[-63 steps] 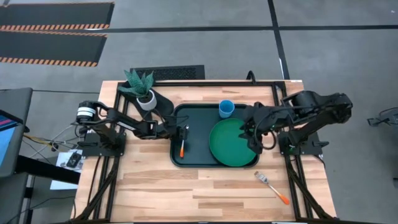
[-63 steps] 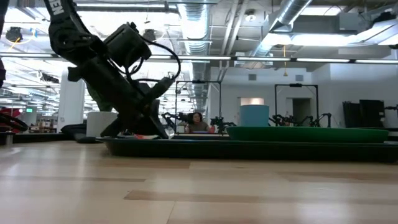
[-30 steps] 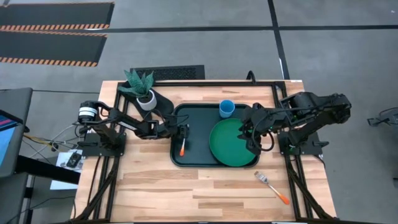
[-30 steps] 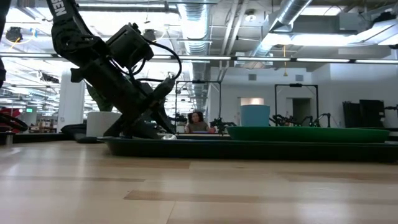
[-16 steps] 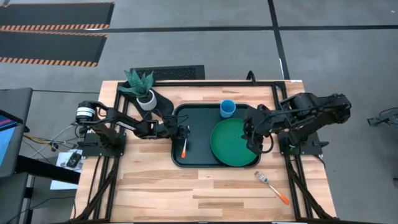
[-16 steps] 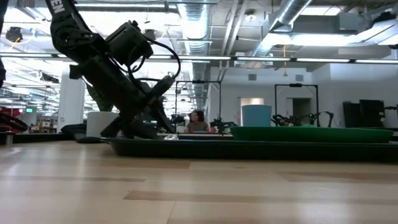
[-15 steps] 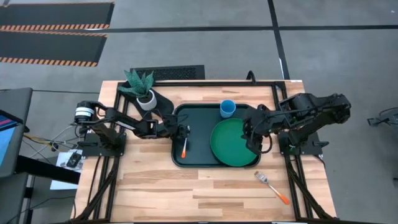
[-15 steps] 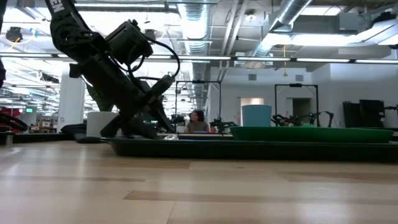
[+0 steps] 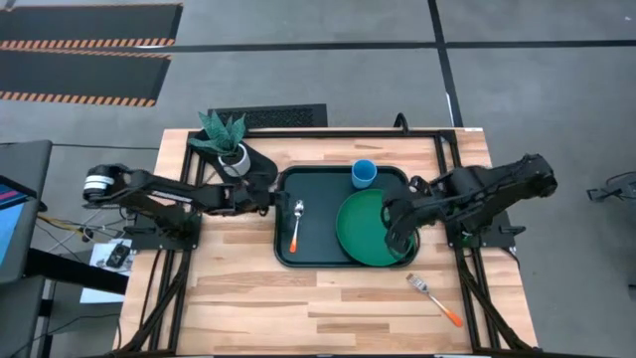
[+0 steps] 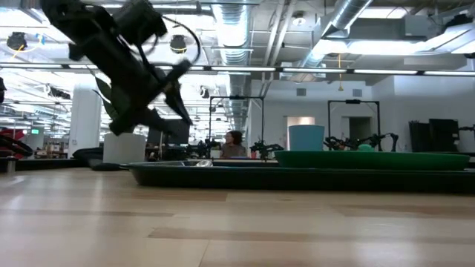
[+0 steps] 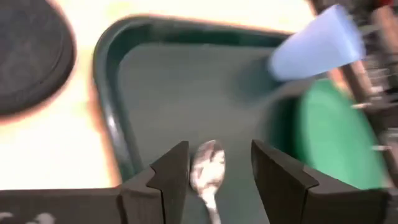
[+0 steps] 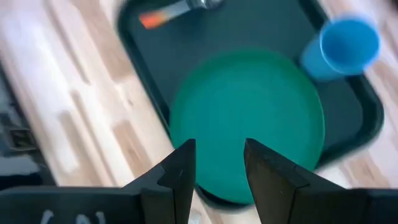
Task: Pick and place plate/cup/fork/spoon on tray
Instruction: Put the orange fork on the dark green serving tray to the right of the orange spoon
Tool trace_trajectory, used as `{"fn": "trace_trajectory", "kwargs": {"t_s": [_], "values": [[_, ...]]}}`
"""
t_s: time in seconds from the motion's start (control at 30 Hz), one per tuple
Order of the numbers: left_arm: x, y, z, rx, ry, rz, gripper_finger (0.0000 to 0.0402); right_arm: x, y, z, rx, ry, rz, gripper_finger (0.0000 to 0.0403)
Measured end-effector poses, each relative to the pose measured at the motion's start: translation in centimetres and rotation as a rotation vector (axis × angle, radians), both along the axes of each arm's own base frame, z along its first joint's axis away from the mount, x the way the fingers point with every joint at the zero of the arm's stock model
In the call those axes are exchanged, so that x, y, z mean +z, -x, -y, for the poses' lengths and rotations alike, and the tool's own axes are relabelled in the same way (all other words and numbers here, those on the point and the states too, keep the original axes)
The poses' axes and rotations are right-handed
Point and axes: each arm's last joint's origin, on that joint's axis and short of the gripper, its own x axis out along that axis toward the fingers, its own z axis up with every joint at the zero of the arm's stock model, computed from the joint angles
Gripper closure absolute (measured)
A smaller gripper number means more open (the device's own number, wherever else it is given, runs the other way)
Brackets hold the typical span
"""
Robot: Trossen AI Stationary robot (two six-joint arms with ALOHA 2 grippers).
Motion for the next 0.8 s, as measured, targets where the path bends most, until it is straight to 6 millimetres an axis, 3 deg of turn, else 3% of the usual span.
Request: {"fn": "trace_trajectory", "kwargs": {"t_s": [0.13, 0.27, 0.4, 0.5, 0.63, 0.8], "values": [[2.9, 1.0, 0.4, -0.079, -0.030, 0.113, 0.0244, -3.3, 1.2, -1.4, -0.042, -0.071, -0.188, 0.0243], [5.9, 2.5, 1.1, -0.137, -0.066, 0.242, 0.0244, -7.7, 2.9, -4.6, -0.089, -0.169, -0.351, 0.0240], [7.8, 3.9, 1.5, -0.144, -0.117, 0.323, 0.0244, -12.6, 4.7, -8.2, -0.129, -0.298, -0.417, 0.0239], [8.5, 4.5, 1.6, -0.135, -0.154, 0.351, 0.0245, -15.8, 5.7, -9.8, -0.189, -0.382, -0.405, 0.0238], [8.7, 4.7, 1.6, -0.114, -0.178, 0.350, 0.0245, -18.6, 6.6, -10.1, -0.234, -0.420, -0.410, 0.0231], [8.3, 4.8, 1.6, -0.114, -0.169, 0.311, 0.0245, -20.1, 7.2, -9.2, -0.233, -0.358, -0.449, 0.0207]]}}
